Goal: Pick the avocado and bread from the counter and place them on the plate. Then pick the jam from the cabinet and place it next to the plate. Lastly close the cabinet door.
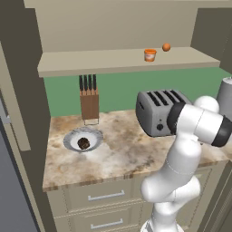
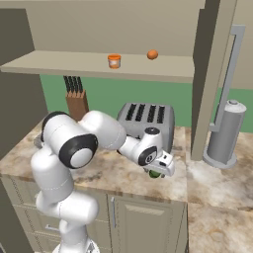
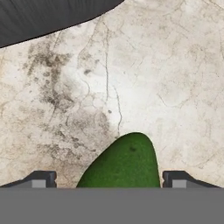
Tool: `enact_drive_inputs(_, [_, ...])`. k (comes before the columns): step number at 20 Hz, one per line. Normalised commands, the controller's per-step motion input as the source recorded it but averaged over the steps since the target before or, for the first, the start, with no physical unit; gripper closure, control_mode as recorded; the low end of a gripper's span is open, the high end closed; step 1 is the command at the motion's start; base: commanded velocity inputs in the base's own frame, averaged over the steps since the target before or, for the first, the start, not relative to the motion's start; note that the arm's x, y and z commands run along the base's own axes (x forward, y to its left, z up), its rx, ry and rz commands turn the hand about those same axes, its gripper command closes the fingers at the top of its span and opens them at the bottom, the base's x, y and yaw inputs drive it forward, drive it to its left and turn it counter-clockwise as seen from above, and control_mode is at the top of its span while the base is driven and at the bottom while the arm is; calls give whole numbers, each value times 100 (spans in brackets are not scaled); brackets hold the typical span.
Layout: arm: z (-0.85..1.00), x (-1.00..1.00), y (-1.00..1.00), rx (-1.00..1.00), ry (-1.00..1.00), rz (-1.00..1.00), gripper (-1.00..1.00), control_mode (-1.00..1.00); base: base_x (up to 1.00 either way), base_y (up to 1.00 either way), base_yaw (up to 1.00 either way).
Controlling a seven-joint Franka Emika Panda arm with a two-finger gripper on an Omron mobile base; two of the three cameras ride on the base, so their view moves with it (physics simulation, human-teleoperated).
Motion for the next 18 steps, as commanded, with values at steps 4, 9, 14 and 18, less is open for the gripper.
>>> enact_drive_inputs(4, [-21,3,-3,0,0,0,100,-100,0,0,0])
enact_drive_inputs(9, [-6,0,-7,0,-10,0,100,-100,0,0,0])
enact_drive_inputs(14, [3,-11,0,0,-21,0,100,-100,0,0,0])
enact_drive_inputs(18, [35,-31,1,0,-19,-1,100,-100,0,0,0])
